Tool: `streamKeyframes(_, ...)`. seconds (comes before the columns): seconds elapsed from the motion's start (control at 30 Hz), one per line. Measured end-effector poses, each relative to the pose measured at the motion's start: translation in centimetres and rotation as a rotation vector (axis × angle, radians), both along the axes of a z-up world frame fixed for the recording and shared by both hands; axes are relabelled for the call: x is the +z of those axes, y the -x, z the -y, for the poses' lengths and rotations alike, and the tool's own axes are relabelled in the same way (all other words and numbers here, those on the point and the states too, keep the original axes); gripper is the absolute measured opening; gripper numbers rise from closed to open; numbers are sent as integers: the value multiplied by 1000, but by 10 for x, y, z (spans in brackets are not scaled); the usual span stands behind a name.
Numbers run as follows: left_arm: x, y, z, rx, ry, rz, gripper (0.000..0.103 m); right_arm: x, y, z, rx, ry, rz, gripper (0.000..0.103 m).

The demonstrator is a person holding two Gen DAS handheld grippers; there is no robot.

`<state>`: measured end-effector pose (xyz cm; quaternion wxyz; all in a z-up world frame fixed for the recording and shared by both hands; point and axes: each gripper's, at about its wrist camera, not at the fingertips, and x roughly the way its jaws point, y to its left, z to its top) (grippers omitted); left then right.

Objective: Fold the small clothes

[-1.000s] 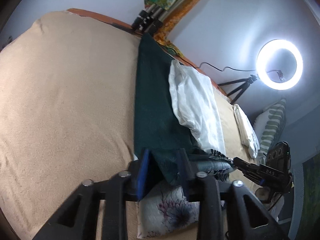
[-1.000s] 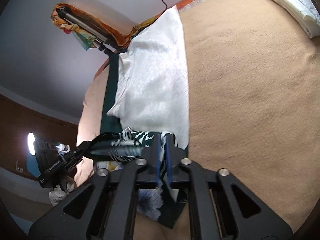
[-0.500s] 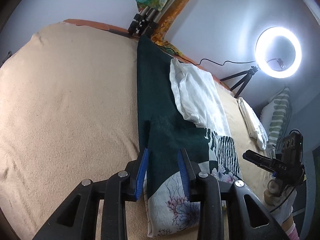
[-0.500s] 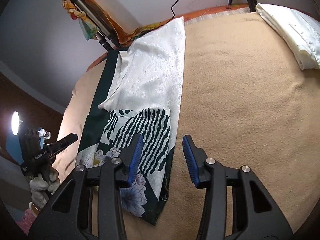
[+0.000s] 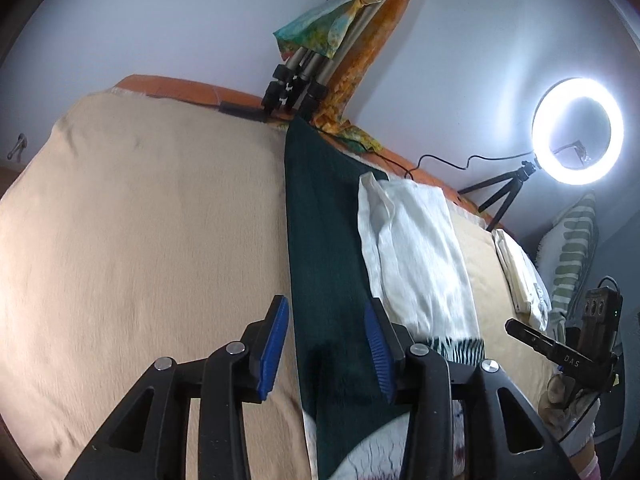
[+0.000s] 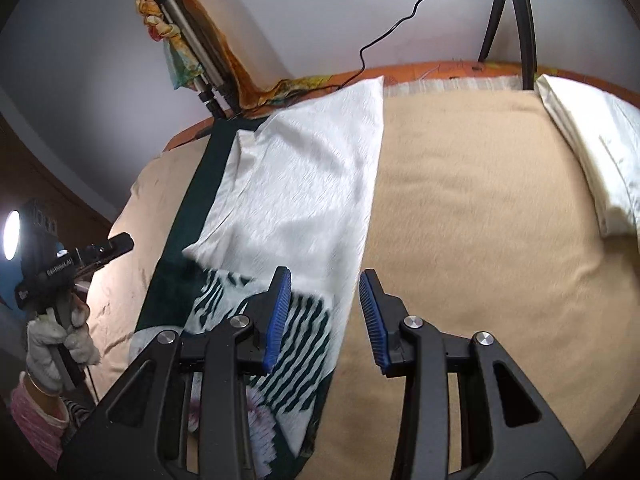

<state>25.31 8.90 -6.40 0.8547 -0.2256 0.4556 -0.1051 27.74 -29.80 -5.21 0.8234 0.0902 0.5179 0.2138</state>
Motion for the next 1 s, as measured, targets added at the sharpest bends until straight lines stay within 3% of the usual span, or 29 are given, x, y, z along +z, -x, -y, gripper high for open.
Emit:
streamKeyframes(0.27, -1, -76, -11, 4, -49, 6, 48, -5, -71, 4, 11, 18, -18, 39)
streamKeyframes(0.53, -20, -144, -9, 5, -77, 3, 52, -16, -142, -2, -12, -8, -21, 39)
streamKeyframes(0.83, -38, -193, 5, -30, -109, 5, 52, -48, -200, -23, -22, 14, -29, 39)
streamKeyframes(1.0, -49, -208, 9, -29, -110, 11, 47, -60, -214, -42, -5, 23, -27, 39)
